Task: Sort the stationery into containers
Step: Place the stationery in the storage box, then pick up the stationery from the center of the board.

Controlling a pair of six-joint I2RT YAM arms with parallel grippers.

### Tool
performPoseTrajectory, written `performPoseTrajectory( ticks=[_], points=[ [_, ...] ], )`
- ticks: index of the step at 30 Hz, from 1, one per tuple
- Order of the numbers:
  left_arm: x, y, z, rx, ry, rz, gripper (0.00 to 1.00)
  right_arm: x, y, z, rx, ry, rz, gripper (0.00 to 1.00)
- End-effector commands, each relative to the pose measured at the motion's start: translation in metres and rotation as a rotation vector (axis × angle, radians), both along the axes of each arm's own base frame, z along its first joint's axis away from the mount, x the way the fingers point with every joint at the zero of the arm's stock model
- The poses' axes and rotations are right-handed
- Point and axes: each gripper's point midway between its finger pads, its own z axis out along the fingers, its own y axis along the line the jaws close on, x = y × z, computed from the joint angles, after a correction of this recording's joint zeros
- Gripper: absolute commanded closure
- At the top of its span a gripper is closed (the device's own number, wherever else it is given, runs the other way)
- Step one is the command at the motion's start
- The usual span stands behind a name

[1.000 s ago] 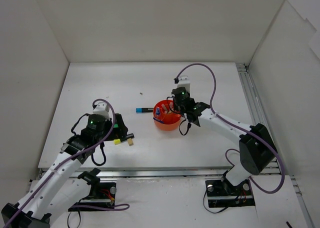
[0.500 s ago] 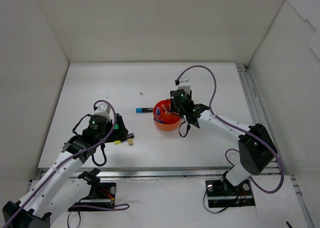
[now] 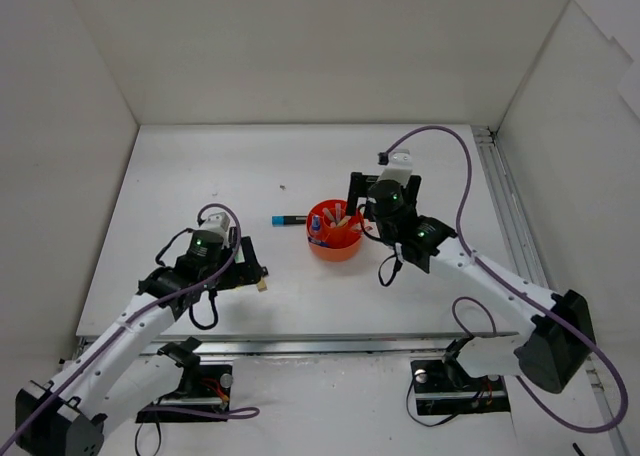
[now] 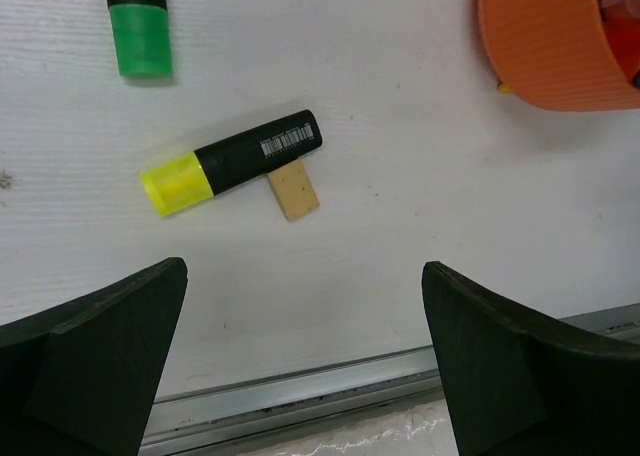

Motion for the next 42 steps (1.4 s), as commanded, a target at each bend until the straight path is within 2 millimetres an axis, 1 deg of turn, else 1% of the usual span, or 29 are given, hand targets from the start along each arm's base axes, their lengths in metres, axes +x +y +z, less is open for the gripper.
performPoseTrajectory(
  ticks=[1,2,3,4,5,6,7,8,9,10,11,12,15,16,18,19,21,22,23,27,30,31,32,35,37,38,39,41,42],
  points=[
    [0.009,-0.012,-0.006,-0.040,0.017,0.017,0.00,-0.009,-0.027,0.037,0.052,-0.105,-0.116,0.02],
    [0.009,-0.018,-0.011,-0.039,0.038,0.011,0.00,-0.013,-0.033,0.041,0.058,-0.115,-0.128,0.02],
    [0.009,-0.022,-0.013,-0.037,0.048,0.005,0.00,-0.015,-0.038,0.041,0.054,-0.119,-0.141,0.02],
    [0.010,-0.025,-0.019,-0.021,0.069,0.016,0.00,-0.018,-0.041,0.041,0.048,-0.116,-0.148,0.02],
    [0.008,-0.032,-0.021,-0.013,0.077,-0.003,0.00,-0.022,-0.045,0.042,0.051,-0.119,-0.152,0.02],
    [0.010,-0.036,-0.019,-0.008,0.078,-0.007,0.00,-0.024,-0.048,0.041,0.052,-0.119,-0.164,0.02],
    [0.010,-0.038,-0.025,0.010,0.110,0.002,0.00,-0.026,-0.053,0.040,0.053,-0.117,-0.175,0.02],
    [0.013,-0.035,-0.028,0.040,0.107,0.024,0.00,-0.028,-0.054,0.039,0.057,-0.116,-0.176,0.02],
    [0.015,-0.038,-0.026,0.046,0.106,0.021,0.00,-0.029,-0.057,0.039,0.060,-0.120,-0.188,0.02],
    [0.016,-0.038,-0.032,0.064,0.127,0.024,0.01,-0.030,-0.058,0.039,0.061,-0.121,-0.190,0.02],
    [0.018,-0.040,-0.032,0.061,0.129,0.025,0.02,-0.034,-0.063,0.034,0.045,-0.106,-0.195,0.02],
    [0.020,-0.042,-0.032,0.063,0.129,0.018,0.03,-0.035,-0.066,0.035,0.044,-0.109,-0.205,0.02],
    [0.023,-0.044,-0.041,0.075,0.147,0.012,0.10,-0.040,-0.074,0.033,0.034,-0.111,-0.226,0.02],
    [0.025,-0.044,-0.046,0.086,0.156,0.012,0.12,-0.041,-0.075,0.032,0.032,-0.111,-0.229,0.02],
    [0.029,-0.045,-0.050,0.096,0.154,0.017,0.15,-0.043,-0.078,0.030,0.030,-0.112,-0.235,0.02],
    [0.030,-0.045,-0.055,0.111,0.166,0.018,0.18,-0.043,-0.079,0.028,0.026,-0.108,-0.235,0.02],
    [0.033,-0.047,-0.058,0.117,0.172,0.015,0.23,-0.043,-0.080,0.027,0.024,-0.107,-0.238,0.02],
    [0.034,-0.048,-0.063,0.126,0.187,0.018,0.29,-0.043,-0.080,0.027,0.024,-0.106,-0.238,0.02],
    [0.035,-0.048,-0.064,0.128,0.191,0.023,0.30,-0.043,-0.080,0.026,0.022,-0.101,-0.235,0.02],
    [0.038,-0.044,-0.074,0.155,0.204,0.053,0.31,-0.045,-0.078,0.019,0.029,-0.087,-0.226,0.02],
    [0.043,-0.043,-0.076,0.169,0.207,0.074,0.33,-0.045,-0.078,0.017,0.024,-0.082,-0.221,0.02],
    [0.043,-0.043,-0.079,0.177,0.217,0.081,0.38,-0.045,-0.079,0.019,0.026,-0.084,-0.227,0.02],
    [0.043,-0.043,-0.081,0.178,0.222,0.084,0.40,-0.045,-0.079,0.020,0.028,-0.087,-0.225,0.02],
    [0.042,-0.043,-0.085,0.184,0.239,0.083,0.51,-0.046,-0.080,0.021,0.031,-0.091,-0.230,0.02],
    [0.041,-0.044,-0.084,0.181,0.243,0.080,0.69,-0.046,-0.080,0.021,0.032,-0.091,-0.229,0.02],
    [0.040,-0.043,-0.084,0.185,0.247,0.078,0.76,-0.046,-0.080,0.021,0.035,-0.091,-0.227,0.02],
    [0.039,-0.043,-0.083,0.182,0.247,0.084,0.88,-0.047,-0.080,0.021,0.034,-0.089,-0.228,0.02],
    [0.037,-0.044,-0.077,0.176,0.231,0.074,0.97,-0.047,-0.080,0.022,0.040,-0.093,-0.223,0.02],
    [0.036,-0.047,-0.071,0.167,0.212,0.064,1.00,-0.047,-0.079,0.022,0.041,-0.092,-0.220,0.02]
  ],
)
